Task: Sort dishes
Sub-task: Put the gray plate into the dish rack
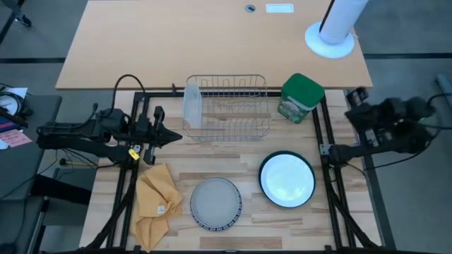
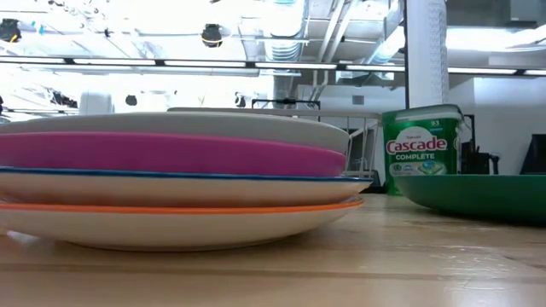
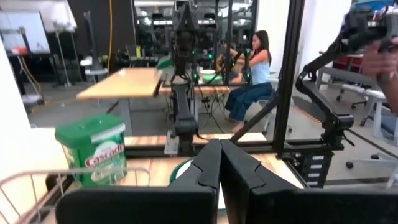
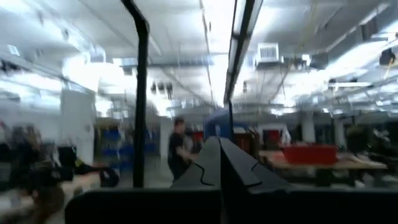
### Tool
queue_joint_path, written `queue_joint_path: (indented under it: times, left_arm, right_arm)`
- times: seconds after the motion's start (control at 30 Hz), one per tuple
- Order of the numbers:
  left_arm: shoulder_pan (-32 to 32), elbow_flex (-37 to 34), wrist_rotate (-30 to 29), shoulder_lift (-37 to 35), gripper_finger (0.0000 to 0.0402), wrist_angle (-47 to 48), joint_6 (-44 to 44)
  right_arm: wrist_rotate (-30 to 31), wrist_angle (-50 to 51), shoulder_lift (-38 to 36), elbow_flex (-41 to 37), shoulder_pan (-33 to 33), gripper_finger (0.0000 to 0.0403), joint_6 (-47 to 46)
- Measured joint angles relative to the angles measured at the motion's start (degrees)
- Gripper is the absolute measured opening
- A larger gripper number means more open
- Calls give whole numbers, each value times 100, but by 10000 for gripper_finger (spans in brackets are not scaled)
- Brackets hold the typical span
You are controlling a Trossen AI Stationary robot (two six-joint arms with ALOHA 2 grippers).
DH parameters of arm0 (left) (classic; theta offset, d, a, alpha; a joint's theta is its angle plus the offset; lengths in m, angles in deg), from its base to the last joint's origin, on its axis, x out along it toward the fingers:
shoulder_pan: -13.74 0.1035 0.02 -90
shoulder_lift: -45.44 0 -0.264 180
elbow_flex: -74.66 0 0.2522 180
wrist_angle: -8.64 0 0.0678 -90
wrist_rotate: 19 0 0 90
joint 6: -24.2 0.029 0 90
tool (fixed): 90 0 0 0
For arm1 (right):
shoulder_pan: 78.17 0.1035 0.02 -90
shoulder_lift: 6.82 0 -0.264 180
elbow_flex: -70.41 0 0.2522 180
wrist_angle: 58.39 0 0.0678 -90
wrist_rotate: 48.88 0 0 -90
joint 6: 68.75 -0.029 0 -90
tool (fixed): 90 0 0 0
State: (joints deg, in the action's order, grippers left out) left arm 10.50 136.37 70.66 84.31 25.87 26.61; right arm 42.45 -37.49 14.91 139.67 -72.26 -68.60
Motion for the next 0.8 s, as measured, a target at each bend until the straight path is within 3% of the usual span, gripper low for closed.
queue_joint_path:
  times: [0.17, 0.4, 0.8]
  left_arm:
    - [0, 0, -2, -1, 0, -225, 10]
    - [0, 0, -2, 43, 0, -145, -26]
    - [0, 0, 0, 559, 0, -116, -205]
  right_arm:
    - [-41, 1236, 1145, 1020, 22, 0, 61]
    - [-119, 2910, 2178, 1124, 286, 0, -8]
    - [16, 3024, 3464, 666, 829, 0, -574]
